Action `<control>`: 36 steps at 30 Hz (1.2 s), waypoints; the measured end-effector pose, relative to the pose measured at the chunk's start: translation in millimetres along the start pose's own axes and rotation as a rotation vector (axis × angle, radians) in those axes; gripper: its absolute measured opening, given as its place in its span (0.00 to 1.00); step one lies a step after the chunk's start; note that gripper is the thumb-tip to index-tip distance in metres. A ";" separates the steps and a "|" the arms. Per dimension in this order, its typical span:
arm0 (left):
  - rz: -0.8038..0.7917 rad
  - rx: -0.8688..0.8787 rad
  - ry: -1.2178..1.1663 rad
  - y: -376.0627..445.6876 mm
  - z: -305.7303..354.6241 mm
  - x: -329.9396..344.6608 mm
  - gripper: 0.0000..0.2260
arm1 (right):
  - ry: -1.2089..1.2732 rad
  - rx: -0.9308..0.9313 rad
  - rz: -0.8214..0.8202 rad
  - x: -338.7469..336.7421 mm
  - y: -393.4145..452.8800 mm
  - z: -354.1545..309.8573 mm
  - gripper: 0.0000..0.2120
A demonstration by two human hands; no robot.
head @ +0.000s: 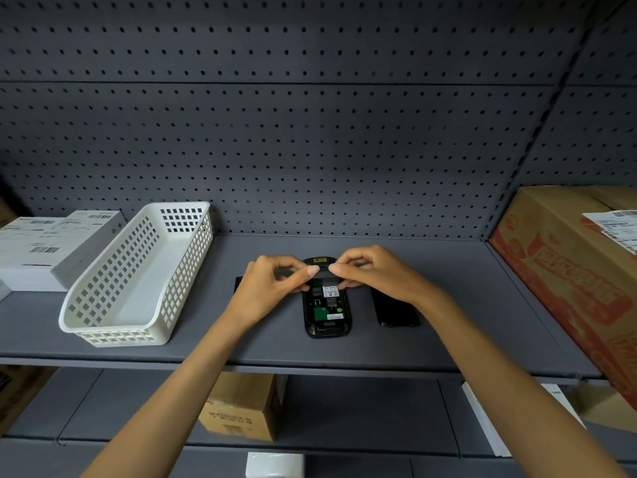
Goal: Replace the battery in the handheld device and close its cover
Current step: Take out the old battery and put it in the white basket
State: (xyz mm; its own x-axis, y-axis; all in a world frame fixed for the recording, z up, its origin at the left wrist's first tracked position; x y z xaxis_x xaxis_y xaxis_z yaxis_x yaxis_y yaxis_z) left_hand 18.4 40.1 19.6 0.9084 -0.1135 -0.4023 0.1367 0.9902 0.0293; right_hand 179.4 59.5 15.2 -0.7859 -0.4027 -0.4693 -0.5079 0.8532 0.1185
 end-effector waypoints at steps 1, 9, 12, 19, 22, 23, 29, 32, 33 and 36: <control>0.005 0.000 -0.007 -0.5 0.0 -0.4 0.15 | 0.006 0.002 0.003 -0.3 0.1 -0.4 0.14; 0.049 -0.002 0.019 -2.6 0.4 -6.7 0.12 | 0.015 -0.027 0.029 -0.3 -2.3 -7.7 0.10; 0.074 0.019 0.012 -4.0 6.3 -10.2 0.10 | -0.038 -0.054 0.065 -5.2 -0.9 -11.7 0.07; 0.117 0.050 -0.038 -2.0 7.1 -16.1 0.05 | -0.039 -0.051 0.180 -10.7 1.5 -9.7 0.09; 0.133 0.059 -0.056 -2.2 8.2 -18.9 0.05 | -0.009 -0.027 0.224 -10.4 4.0 -5.8 0.11; 0.144 0.063 -0.061 -1.9 8.9 -20.9 0.05 | -0.008 -0.028 0.240 -10.8 5.3 -6.3 0.11; 0.202 0.065 -0.076 2.6 16.3 -43.8 0.05 | 0.097 -0.052 0.252 -8.6 20.3 -23.3 0.11; 0.224 0.071 -0.089 4.4 20.0 -60.2 0.05 | 0.132 -0.086 0.247 -5.6 30.8 -37.4 0.11; 0.231 0.071 -0.100 4.6 21.2 -65.8 0.05 | 0.137 -0.096 0.247 -4.6 34.3 -41.5 0.11; 0.260 0.101 -0.096 1.8 27.8 -84.7 0.05 | 0.160 -0.121 0.232 3.3 47.2 -54.3 0.10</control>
State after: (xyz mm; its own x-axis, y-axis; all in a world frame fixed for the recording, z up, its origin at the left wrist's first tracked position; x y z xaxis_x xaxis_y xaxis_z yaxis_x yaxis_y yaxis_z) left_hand -47.3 49.2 79.1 0.9508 0.1313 -0.2806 -0.0715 0.9744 0.2133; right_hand 133.7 80.5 66.8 -0.9266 -0.2568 -0.2747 -0.3389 0.8869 0.3141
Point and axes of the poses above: each hand's wrist, its own y-axis towards the middle knuckle, its own x-axis out of the palm, z = x × y, the point moved 10 cm from there along y, towards the middle knuckle, and after that the axes turned 8 degrees about -x, right-handed, at the moved point
